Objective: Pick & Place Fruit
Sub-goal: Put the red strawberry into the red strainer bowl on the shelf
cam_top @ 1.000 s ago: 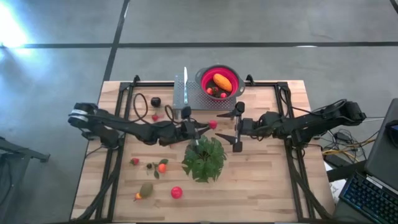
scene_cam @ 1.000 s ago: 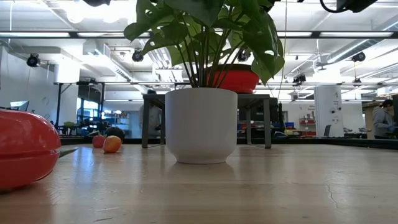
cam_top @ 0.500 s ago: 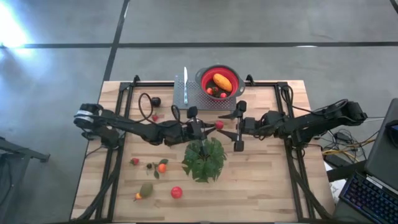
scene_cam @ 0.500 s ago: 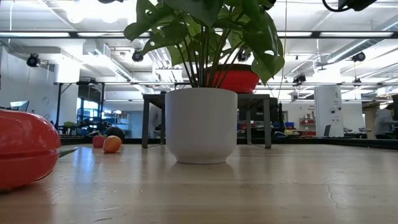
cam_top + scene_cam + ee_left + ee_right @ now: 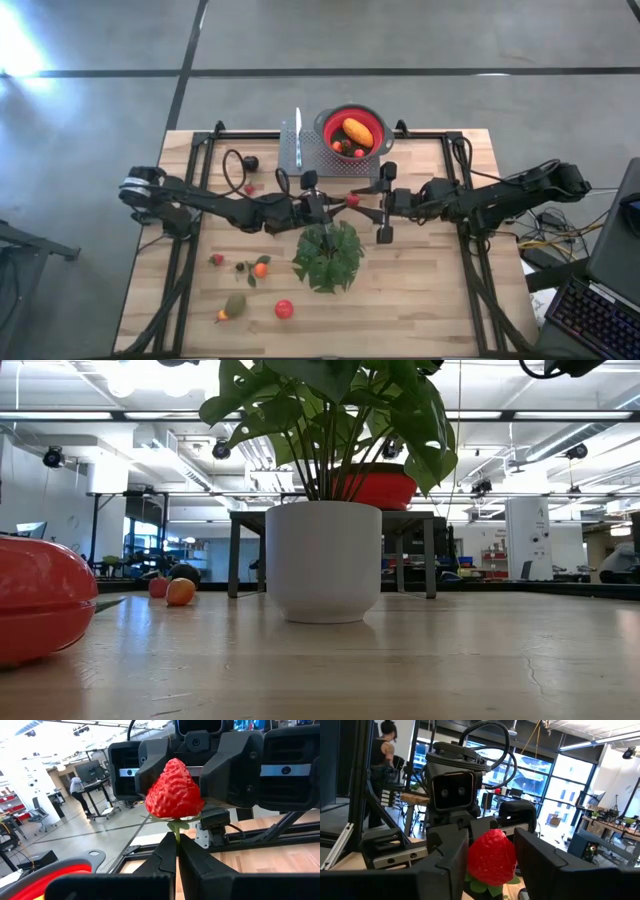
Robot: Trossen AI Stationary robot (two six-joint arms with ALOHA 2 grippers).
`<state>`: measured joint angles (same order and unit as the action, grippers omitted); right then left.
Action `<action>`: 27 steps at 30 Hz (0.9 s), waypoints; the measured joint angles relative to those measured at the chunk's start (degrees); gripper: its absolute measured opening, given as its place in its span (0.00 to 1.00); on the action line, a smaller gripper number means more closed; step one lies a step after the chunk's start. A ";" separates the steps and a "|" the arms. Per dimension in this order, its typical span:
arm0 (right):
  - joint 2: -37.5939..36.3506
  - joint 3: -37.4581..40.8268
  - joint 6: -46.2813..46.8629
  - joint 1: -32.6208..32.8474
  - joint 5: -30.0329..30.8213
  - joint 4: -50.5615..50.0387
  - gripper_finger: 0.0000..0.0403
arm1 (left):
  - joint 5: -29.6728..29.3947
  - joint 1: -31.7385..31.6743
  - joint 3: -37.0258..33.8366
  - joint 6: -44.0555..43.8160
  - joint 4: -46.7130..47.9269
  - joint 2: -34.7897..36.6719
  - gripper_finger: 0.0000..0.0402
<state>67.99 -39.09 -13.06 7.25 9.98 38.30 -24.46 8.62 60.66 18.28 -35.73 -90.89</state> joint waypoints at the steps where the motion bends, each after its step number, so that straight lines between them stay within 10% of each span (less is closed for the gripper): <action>1: 0.00 0.00 0.00 0.00 0.00 -0.01 0.35 | 0.01 0.00 0.00 0.00 -0.07 0.00 0.01; 16: 0.00 -0.01 0.42 -0.02 0.07 -0.45 0.34 | 0.16 0.02 -0.02 2.86 1.03 0.07 0.27; 27: -2.58 -7.35 4.41 -6.59 3.73 -17.09 0.35 | -18.23 0.02 -0.03 -3.34 29.98 9.60 0.61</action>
<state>65.41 -46.44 -8.65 0.66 13.71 21.21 -42.69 8.64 60.63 14.94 -5.75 -81.29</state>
